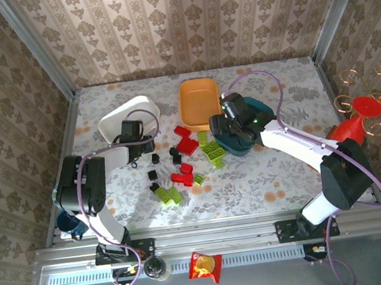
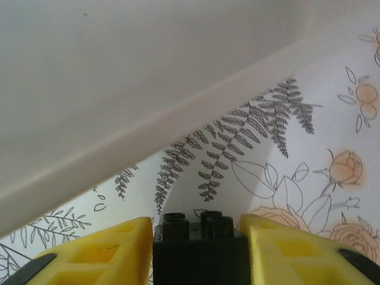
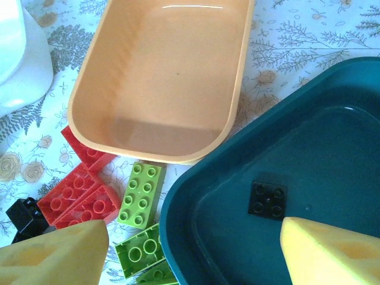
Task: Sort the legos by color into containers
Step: Pick up the lego from the middle-left of the table, then place the lego in the container, then pick up the lego from the bottom-center of the table.
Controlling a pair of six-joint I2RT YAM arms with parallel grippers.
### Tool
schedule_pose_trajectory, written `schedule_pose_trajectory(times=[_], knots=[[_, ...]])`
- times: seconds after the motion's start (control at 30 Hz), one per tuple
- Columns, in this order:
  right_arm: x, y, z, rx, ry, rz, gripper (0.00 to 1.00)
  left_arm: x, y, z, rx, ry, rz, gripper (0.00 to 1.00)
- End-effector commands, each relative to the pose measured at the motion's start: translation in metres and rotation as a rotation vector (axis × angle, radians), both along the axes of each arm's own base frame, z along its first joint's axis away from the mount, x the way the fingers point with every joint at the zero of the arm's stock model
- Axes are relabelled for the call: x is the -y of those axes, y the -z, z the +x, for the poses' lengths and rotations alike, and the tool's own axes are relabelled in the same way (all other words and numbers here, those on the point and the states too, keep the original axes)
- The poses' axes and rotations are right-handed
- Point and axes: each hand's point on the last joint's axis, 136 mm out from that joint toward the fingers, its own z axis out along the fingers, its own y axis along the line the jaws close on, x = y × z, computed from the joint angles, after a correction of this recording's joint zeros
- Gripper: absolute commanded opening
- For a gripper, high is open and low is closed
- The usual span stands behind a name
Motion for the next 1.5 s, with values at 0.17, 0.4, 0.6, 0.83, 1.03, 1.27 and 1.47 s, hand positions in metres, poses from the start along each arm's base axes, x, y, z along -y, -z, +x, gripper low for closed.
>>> schedule_pose_trajectory(times=[0.17, 0.4, 0.6, 0.83, 1.03, 1.27, 1.47], knots=[[0.017, 0.000, -0.004, 0.011, 0.029, -0.015, 0.78, 0.018, -0.028, 0.005, 0.085, 0.051, 0.021, 0.22], [0.059, 0.019, -0.019, -0.009, 0.160, -0.003, 0.77, 0.121, -0.118, -0.018, 0.236, 0.306, -0.024, 0.21], [0.102, 0.007, -0.044, 0.047, 0.288, -0.008, 0.77, 0.251, -0.169, -0.049, 0.297, 0.600, -0.174, 0.21], [0.133, -0.025, -0.072, 0.155, 0.372, -0.023, 0.77, 0.321, -0.152, -0.052, 0.215, 0.705, -0.274, 0.20], [0.135, -0.047, -0.088, 0.269, 0.349, 0.077, 0.77, 0.351, -0.125, -0.040, 0.133, 0.731, -0.325, 0.20], [0.113, -0.048, -0.096, 0.268, 0.223, 0.164, 0.77, 0.362, -0.115, -0.024, 0.092, 0.708, -0.385, 0.45], [0.081, -0.030, -0.102, 0.176, 0.076, 0.219, 0.77, 0.328, -0.155, -0.014, 0.175, 0.637, -0.471, 0.65]])
